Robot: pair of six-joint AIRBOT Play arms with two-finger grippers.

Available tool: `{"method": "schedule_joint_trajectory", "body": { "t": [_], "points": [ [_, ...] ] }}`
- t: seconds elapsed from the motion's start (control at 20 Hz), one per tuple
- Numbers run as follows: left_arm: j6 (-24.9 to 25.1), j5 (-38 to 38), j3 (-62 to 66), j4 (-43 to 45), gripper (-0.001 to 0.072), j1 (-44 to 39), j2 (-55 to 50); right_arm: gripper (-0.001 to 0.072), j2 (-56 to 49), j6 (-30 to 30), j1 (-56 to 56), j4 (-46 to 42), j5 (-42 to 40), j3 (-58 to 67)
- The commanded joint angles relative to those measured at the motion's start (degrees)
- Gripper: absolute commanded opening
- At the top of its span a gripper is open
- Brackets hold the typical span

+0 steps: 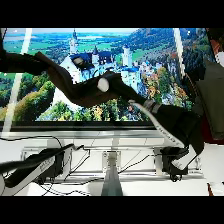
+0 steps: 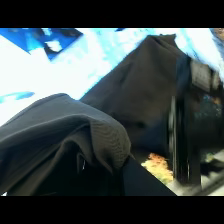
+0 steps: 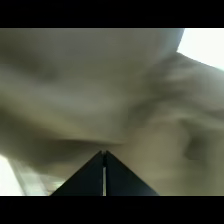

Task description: Fold the clothes and pants, and hang the long-sleeved shirts on hangers.

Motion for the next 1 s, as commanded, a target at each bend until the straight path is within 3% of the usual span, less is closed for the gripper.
{"method": "schedule_joint_trajectory", "body": {
  "t": [0.0, 0.15, 0.35, 0.4, 0.45, 0.5, 0.6, 0.65, 0.8, 0.95],
  "points": [
    [0.07, 0.42, -0.02, -5.22, 0.0015, -4.79, -5.20, 0.0011, 2.16, 0.15, -11.26, -8.94, 9.22, 0.20],
    [0.04, 9.64, -0.02, -6.60, 0.0015, -13.70, -12.48, 0.0011, 3.37, 0.09, -23.93, -10.71, 21.51, 0.20],
    [0.04, 30.75, -0.02, -6.58, 0.0037, -28.92, -22.47, 0.0011, 3.41, -1.64, -38.18, -10.97, 29.79, 0.20],
    [0.04, 35.65, -0.02, -6.58, 0.0256, -31.71, -24.35, 0.0011, 3.41, -1.62, -40.87, -10.78, 30.62, 0.20],
    [0.04, 39.41, -0.02, -6.58, 0.0683, -33.99, -25.75, 0.0021, 3.39, -1.60, -43.28, -10.38, 31.47, 0.20],
    [-0.15, 42.80, -0.02, -6.56, 0.0712, -35.85, -26.69, 0.0115, 3.39, -1.62, -45.42, -9.99, 32.41, 0.17],
    [-0.09, 45.77, 0.02, -6.29, 0.0712, -37.33, -26.73, 0.0498, 3.28, -1.64, -48.19, -9.42, 33.51, -0.04],
    [-0.09, 45.83, 0.04, -6.29, 0.0711, -37.31, -26.45, 0.0590, 3.15, -1.62, -48.78, -9.29, 33.40, -0.20],
    [-0.11, 44.11, 0.04, -3.45, 0.0709, -35.45, -24.35, 0.0590, 1.55, -1.73, -48.22, -5.99, 33.77, -1.95],
    [-0.13, 39.98, 0.04, -0.68, 0.0707, -33.22, -21.77, 0.0590, -2.75, -4.92, -45.97, 10.12, 33.57, -4.13]
  ]
}}
